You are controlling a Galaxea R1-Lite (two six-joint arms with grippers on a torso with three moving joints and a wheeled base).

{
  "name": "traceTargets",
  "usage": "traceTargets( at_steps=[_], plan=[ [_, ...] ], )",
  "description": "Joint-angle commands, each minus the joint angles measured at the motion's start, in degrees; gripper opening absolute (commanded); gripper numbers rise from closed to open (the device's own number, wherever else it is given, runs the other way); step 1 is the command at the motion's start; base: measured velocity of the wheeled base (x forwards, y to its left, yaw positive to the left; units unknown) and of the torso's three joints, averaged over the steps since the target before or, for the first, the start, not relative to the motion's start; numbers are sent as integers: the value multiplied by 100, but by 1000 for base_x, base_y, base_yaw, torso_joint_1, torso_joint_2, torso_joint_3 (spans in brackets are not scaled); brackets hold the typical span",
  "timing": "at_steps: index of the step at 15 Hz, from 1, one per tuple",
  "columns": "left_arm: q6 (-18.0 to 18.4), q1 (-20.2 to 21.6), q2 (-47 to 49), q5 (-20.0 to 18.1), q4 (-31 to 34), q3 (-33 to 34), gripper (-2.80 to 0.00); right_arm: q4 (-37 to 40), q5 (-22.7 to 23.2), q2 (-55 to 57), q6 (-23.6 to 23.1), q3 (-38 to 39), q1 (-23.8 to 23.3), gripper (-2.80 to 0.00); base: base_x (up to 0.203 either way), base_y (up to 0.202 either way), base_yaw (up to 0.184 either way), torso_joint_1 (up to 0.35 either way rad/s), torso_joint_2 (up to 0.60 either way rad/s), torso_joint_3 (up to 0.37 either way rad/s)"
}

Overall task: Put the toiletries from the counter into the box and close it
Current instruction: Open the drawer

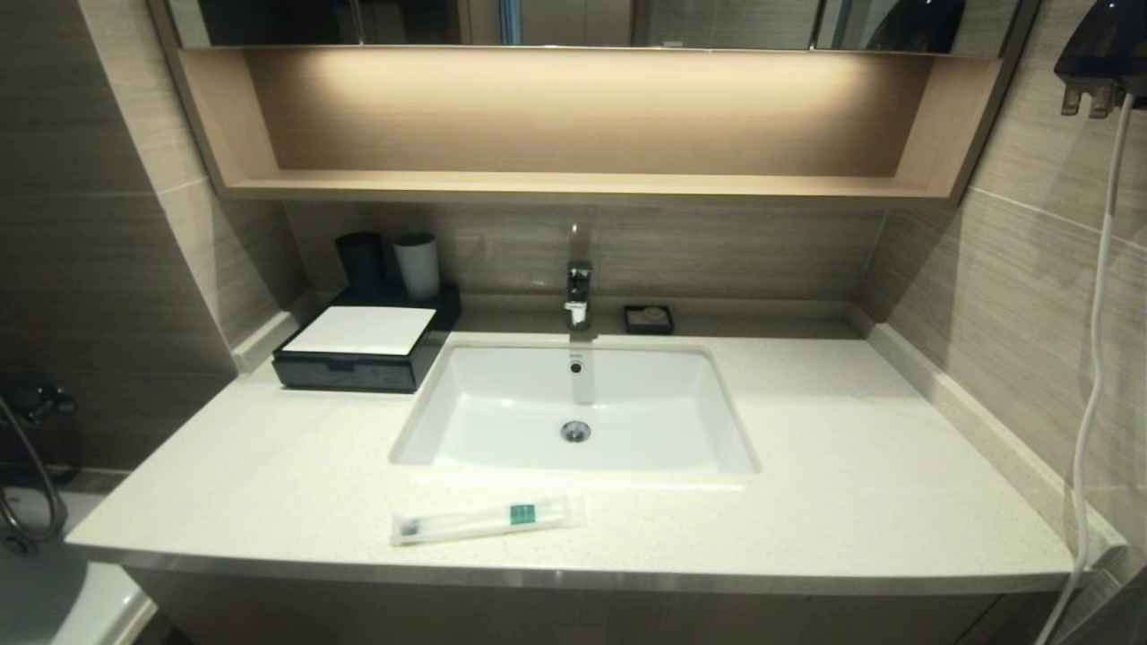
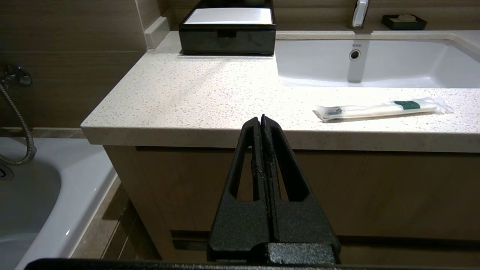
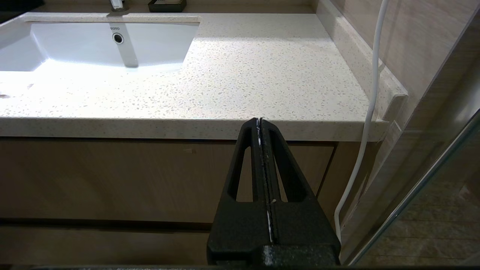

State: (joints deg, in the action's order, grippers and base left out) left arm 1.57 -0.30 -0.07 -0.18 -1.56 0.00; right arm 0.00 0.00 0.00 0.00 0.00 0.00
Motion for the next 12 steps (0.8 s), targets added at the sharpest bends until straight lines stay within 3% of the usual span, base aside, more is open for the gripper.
traceTargets(
  at_steps=[1, 12],
  plan=[
    [9, 3, 7, 0, -2, 114, -280, 0, 0, 0, 0, 0, 0, -280, 0, 0, 0, 0, 0, 0],
    [27, -5, 7, -8, -2, 114, -280, 0, 0, -8, 0, 0, 0, -280, 0, 0, 0, 0, 0, 0]
  ],
)
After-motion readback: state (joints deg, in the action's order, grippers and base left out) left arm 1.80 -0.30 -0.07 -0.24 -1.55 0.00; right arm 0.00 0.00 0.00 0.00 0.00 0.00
